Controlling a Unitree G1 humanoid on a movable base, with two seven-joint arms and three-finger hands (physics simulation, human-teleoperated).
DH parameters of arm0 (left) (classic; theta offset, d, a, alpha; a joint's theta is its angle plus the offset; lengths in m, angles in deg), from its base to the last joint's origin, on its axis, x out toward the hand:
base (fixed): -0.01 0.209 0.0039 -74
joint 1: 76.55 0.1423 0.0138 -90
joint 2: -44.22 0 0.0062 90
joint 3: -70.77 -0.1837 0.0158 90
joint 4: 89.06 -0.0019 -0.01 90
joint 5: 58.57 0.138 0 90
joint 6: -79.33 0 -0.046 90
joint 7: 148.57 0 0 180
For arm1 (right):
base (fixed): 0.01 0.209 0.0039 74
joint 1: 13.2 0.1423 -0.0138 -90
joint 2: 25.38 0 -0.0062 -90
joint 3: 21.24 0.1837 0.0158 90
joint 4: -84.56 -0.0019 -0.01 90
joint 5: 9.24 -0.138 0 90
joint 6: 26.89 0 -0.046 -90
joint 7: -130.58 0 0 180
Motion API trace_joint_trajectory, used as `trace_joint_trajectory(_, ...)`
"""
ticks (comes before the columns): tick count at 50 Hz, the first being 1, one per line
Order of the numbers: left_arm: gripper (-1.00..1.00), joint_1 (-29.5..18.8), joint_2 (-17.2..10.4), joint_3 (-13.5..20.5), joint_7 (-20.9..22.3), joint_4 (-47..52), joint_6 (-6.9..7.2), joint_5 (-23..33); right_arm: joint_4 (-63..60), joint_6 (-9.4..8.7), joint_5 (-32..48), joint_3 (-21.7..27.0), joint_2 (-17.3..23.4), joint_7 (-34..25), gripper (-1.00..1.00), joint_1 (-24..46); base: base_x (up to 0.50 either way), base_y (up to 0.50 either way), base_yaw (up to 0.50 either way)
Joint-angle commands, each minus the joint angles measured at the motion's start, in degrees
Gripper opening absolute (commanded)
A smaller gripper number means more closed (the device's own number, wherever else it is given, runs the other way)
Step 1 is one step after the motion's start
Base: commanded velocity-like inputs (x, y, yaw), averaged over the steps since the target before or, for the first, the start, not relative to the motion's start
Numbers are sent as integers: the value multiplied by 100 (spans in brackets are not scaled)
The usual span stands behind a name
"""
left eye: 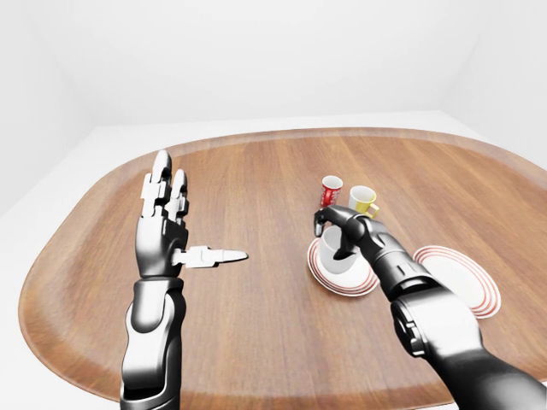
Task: Put the white mug on the left plate.
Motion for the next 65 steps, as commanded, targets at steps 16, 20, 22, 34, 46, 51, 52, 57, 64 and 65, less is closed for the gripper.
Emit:
trace_joint_trajectory(16,97,-36,-9,15,-3,16,0,-25,220,0,172,35,194,387,-100,30,0,0,0)
trace_joint_trajectory(20,97,-46,-14,18,-5,-3,0,-25,253,0,212,31,196,510,-100,22,0,0,0)
trace_joint_trajectory(22,97,-54,-17,25,-6,2,0,-31,277,0,204,50,192,556,-100,33,0,0,0)
trace_joint_trajectory(34,97,-48,-22,30,-4,-15,0,-34,401,0,266,75,272,867,-100,11,0,0,0)
trace_joint_trajectory(46,97,-31,-24,44,0,-1,0,-41,479,0,277,105,270,972,-100,12,0,0,0)
trace_joint_trajectory(51,97,-23,-22,47,4,-19,0,-39,528,0,308,113,262,937,-100,71,0,0,0)
trace_joint_trajectory(52,97,-20,-22,44,5,-22,0,-37,536,0,313,115,258,917,-100,82,0,0,0)
trace_joint_trajectory(57,98,-20,-23,54,8,-18,0,-45,559,0,346,124,240,900,-100,104,0,0,0)
trace_joint_trajectory(64,97,-8,-19,44,14,-16,0,-39,574,0,491,95,226,1128,-100,160,0,0,0)
trace_joint_trajectory(65,97,-8,-19,45,14,-16,0,-39,577,0,521,85,228,1158,-100,163,0,0,0)
